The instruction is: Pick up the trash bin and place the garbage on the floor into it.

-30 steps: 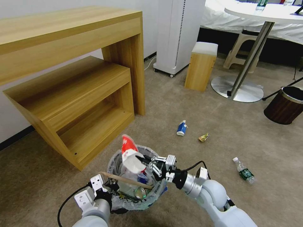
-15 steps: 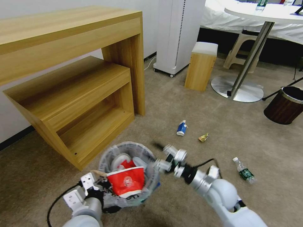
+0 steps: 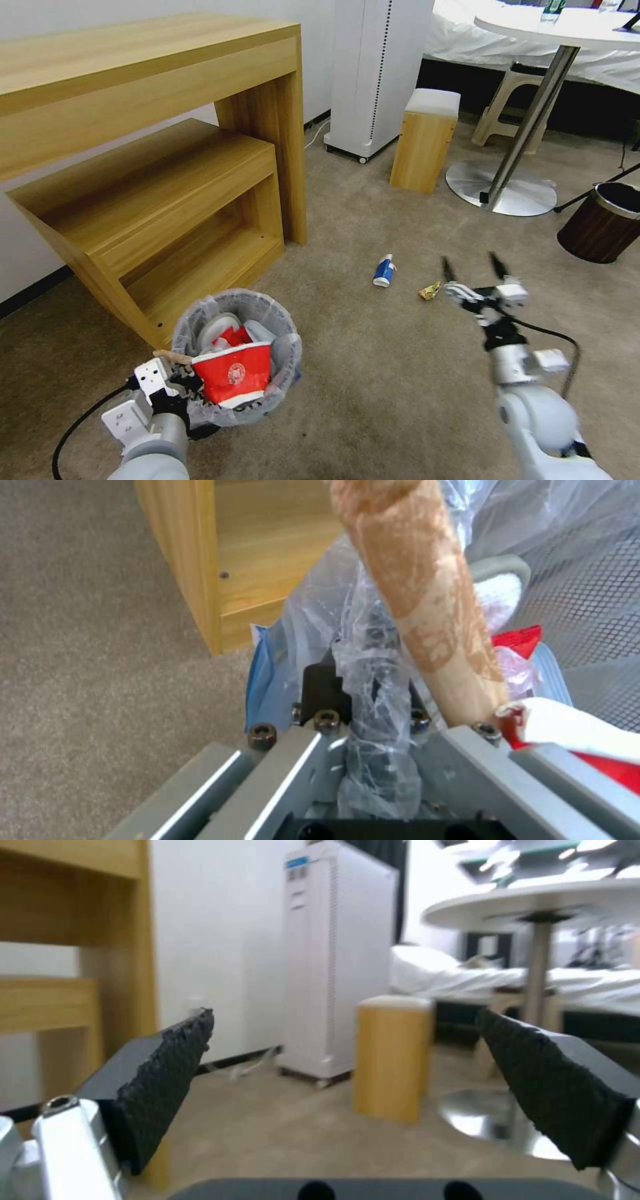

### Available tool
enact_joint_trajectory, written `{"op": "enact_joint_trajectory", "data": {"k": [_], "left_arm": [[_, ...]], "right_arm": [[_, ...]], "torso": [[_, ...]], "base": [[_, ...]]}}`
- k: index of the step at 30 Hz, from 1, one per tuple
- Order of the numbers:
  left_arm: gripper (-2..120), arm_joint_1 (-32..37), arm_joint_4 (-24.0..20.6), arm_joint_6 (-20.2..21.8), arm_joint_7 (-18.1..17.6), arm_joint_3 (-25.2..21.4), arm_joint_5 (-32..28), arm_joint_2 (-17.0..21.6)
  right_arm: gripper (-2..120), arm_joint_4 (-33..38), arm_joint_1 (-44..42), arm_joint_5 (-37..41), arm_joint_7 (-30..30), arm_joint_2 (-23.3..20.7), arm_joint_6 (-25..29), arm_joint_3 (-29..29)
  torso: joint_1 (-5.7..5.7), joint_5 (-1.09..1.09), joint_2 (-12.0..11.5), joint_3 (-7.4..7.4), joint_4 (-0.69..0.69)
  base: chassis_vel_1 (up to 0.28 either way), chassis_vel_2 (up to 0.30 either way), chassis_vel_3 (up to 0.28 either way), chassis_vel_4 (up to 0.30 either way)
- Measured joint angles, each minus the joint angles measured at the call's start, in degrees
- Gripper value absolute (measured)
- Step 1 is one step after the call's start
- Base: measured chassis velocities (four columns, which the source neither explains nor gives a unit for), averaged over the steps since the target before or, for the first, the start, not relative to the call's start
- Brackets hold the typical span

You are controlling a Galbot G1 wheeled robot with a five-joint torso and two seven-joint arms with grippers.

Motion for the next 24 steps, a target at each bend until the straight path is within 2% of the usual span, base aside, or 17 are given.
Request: {"op": "enact_joint_trajectory", "data": {"k": [9,24], "left_arm": [[1,0.45,-0.44,-1.47,0.57,-0.42,0.17,0.83],[1,0.72,0.15,-3.43,1.55,-0.48,0.23,1.01]], "right_arm": [[100,-0.46,-0.68,-1.51,-0.36,2.22,2.09,3.74],[100,-0.09,-0.96,-3.01,-1.52,2.39,2.5,2.69]], "torso": [[0.0,0.01,0.0,0.0,0.01],[0.0,0.01,0.0,0.0,0.02]], "base": [[0.0,0.0,0.0,0.0],[0.0,0.0,0.0,0.0]]}}
